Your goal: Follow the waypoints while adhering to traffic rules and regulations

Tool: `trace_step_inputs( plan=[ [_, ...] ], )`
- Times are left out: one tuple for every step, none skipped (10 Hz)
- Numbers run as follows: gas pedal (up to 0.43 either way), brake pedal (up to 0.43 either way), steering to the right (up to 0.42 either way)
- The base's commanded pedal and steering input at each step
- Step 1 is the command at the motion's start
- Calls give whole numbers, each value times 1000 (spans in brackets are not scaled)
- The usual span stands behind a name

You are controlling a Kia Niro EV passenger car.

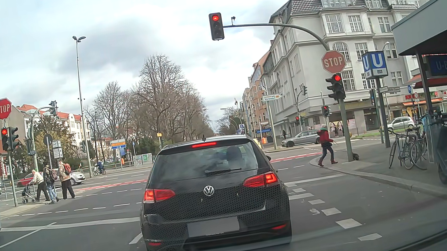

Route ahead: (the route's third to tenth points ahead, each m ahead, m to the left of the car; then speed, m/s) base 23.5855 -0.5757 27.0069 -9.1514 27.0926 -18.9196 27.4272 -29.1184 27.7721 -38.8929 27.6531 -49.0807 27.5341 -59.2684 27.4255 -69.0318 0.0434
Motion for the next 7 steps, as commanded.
trace_step_inputs(
  plan=[
    [0,287,-62],
    [0,293,-63],
    [0,305,-62],
    [0,311,-62],
    [0,311,-62],
    [0,311,-62],
    [0,317,-62]
  ],
)
